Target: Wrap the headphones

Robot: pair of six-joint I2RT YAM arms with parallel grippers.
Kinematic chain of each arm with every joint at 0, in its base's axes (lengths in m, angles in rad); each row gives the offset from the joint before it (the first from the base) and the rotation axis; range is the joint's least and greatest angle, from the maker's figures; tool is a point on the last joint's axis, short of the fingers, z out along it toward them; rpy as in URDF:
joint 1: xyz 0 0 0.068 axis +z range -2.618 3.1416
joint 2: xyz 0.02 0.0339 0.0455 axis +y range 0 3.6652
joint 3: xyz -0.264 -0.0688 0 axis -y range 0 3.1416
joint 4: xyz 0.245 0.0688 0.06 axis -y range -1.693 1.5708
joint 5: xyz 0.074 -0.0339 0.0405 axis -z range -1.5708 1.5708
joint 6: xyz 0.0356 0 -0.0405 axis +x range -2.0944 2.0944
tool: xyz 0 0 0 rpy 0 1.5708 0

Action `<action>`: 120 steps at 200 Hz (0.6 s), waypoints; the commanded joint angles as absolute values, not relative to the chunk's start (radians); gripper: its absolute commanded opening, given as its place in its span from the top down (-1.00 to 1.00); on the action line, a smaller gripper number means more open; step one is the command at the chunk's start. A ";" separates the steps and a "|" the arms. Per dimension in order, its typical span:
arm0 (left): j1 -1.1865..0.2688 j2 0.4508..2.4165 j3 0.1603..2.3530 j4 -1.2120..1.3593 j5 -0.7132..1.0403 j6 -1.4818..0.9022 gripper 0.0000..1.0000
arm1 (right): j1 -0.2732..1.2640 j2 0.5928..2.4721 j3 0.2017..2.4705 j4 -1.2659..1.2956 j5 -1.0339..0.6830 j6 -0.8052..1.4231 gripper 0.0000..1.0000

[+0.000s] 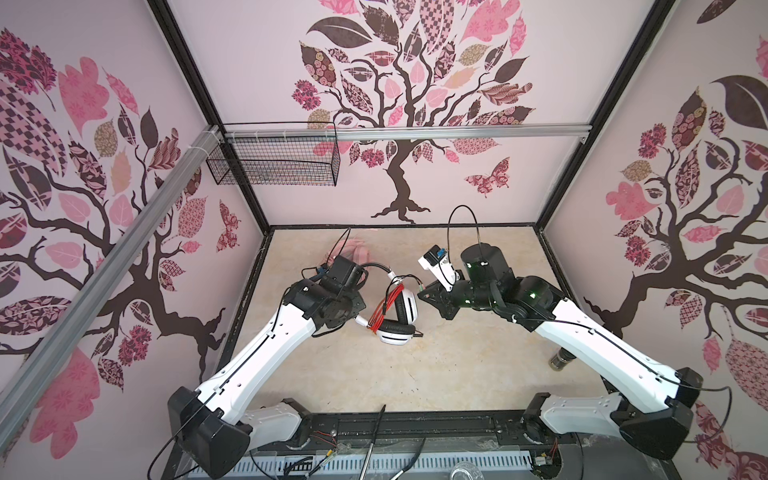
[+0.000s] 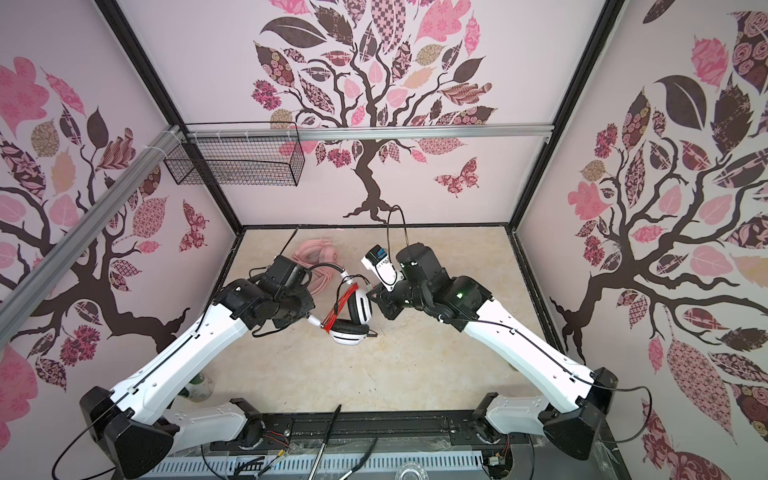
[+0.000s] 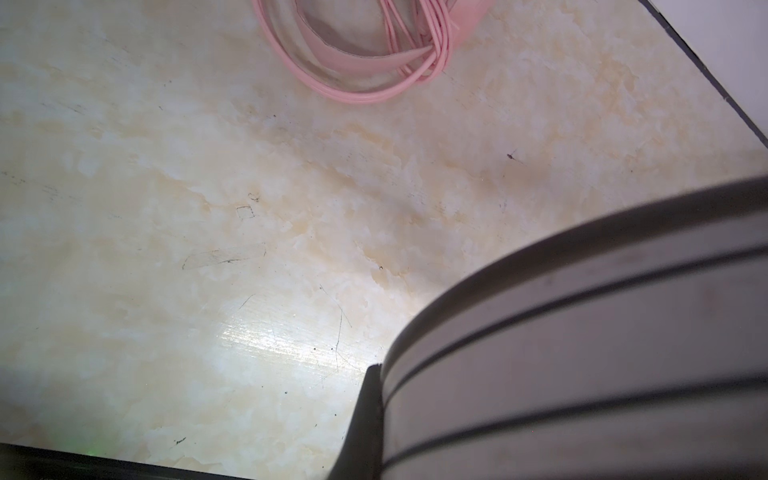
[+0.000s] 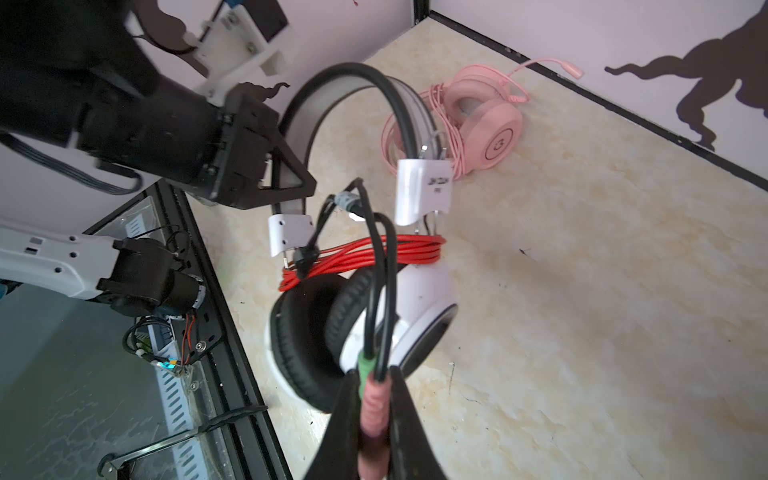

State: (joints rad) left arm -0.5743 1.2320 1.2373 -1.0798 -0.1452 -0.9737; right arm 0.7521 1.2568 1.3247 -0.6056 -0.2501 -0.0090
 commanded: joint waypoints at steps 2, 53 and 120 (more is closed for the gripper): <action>-0.575 1.190 1.227 -1.047 -0.067 -0.905 1.00 | 0.716 1.273 1.287 -0.580 -0.265 -0.031 1.00; -0.569 1.186 1.279 -1.126 -0.067 -0.869 1.00 | 0.670 1.259 1.182 -0.486 -0.210 0.004 1.00; -0.491 1.216 1.316 -1.172 0.028 -0.809 1.00 | 0.662 1.208 1.071 -0.380 -0.048 0.073 1.00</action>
